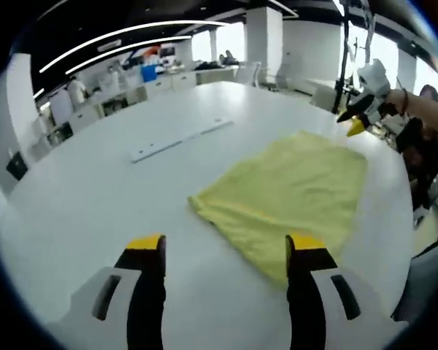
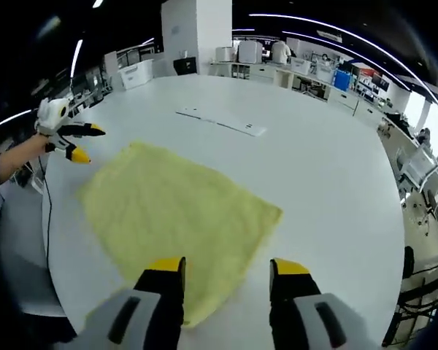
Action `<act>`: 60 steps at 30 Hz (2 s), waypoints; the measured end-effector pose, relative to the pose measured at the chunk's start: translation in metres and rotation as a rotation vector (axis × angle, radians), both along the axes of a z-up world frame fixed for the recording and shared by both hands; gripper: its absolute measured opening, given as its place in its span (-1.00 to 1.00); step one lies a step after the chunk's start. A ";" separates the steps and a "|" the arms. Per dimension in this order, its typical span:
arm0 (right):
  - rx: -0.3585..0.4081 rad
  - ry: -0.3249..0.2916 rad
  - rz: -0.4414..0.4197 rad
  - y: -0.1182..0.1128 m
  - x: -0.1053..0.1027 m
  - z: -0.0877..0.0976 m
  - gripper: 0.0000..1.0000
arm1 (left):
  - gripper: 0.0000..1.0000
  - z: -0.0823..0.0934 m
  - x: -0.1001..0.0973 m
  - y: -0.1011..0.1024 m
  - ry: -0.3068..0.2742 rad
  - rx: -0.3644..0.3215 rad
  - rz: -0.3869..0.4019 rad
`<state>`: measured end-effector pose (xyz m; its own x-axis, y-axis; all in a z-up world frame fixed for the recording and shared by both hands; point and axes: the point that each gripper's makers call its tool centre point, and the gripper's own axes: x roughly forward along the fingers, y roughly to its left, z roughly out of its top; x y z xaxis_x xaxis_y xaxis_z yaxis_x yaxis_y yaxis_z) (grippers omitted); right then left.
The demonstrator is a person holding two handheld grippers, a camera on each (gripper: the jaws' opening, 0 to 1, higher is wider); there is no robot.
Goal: Fold the garment on the visible template until the final outline fits inside the template.
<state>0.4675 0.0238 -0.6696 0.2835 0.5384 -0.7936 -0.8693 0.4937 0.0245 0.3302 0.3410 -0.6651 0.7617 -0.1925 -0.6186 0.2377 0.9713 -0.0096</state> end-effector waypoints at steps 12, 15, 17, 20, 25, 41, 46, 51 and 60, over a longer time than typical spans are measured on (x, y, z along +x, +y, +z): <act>0.028 0.102 0.011 -0.011 -0.050 -0.010 -0.06 | 0.32 -0.021 -0.040 -0.030 0.054 -0.051 -0.054; 0.014 0.109 0.013 -0.016 -0.057 -0.014 -0.07 | 0.28 -0.028 -0.048 -0.034 0.076 -0.053 -0.057; 0.013 0.113 0.012 -0.019 -0.059 -0.015 -0.08 | 0.25 -0.029 -0.051 -0.038 0.073 -0.065 -0.062; 0.007 0.124 0.009 -0.022 -0.065 -0.019 -0.08 | 0.19 -0.032 -0.055 -0.040 0.087 -0.073 -0.062; 0.006 0.149 0.008 -0.029 -0.074 -0.030 -0.17 | 0.01 -0.038 -0.062 -0.044 0.100 -0.109 -0.039; 0.025 0.173 -0.054 -0.035 -0.079 -0.048 -0.63 | -0.45 -0.054 -0.070 -0.053 0.130 -0.157 -0.002; 0.067 0.191 -0.096 -0.034 -0.079 -0.049 -0.78 | -0.56 -0.057 -0.069 -0.060 0.143 -0.178 -0.001; 0.082 0.204 -0.117 -0.033 -0.078 -0.051 -0.88 | -0.66 -0.059 -0.068 -0.064 0.142 -0.196 0.001; 0.097 0.213 -0.122 -0.033 -0.080 -0.050 -1.00 | -0.98 -0.059 -0.069 -0.065 0.137 -0.178 -0.011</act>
